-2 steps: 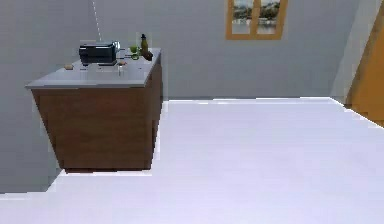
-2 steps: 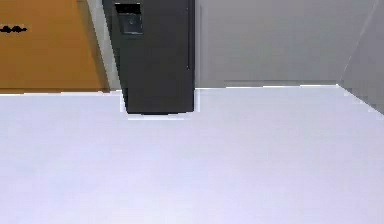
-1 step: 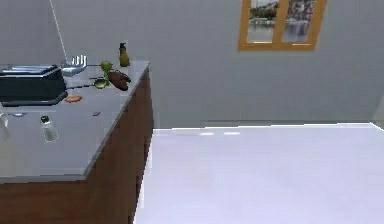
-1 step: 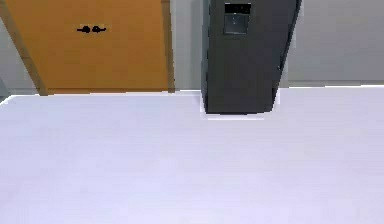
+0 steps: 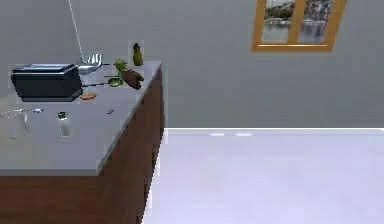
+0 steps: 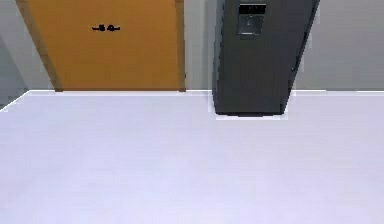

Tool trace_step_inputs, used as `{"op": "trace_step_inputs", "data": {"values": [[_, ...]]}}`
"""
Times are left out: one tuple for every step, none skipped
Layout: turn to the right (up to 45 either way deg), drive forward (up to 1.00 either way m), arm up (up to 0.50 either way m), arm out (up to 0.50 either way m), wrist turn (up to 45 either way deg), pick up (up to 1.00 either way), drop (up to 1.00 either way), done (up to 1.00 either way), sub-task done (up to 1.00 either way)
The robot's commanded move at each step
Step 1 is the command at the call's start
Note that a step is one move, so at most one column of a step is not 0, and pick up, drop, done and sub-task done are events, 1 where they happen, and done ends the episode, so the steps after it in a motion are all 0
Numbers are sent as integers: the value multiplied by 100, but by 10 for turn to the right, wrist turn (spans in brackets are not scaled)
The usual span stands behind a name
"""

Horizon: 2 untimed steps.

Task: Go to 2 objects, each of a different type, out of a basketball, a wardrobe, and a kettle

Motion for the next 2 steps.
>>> {"op": "trace_step_inputs", "data": {"values": [[0, 50, 0, 0, 0, 0, 0, 0, 0], [0, 80, 0, 0, 0, 0, 0, 0, 0]]}}
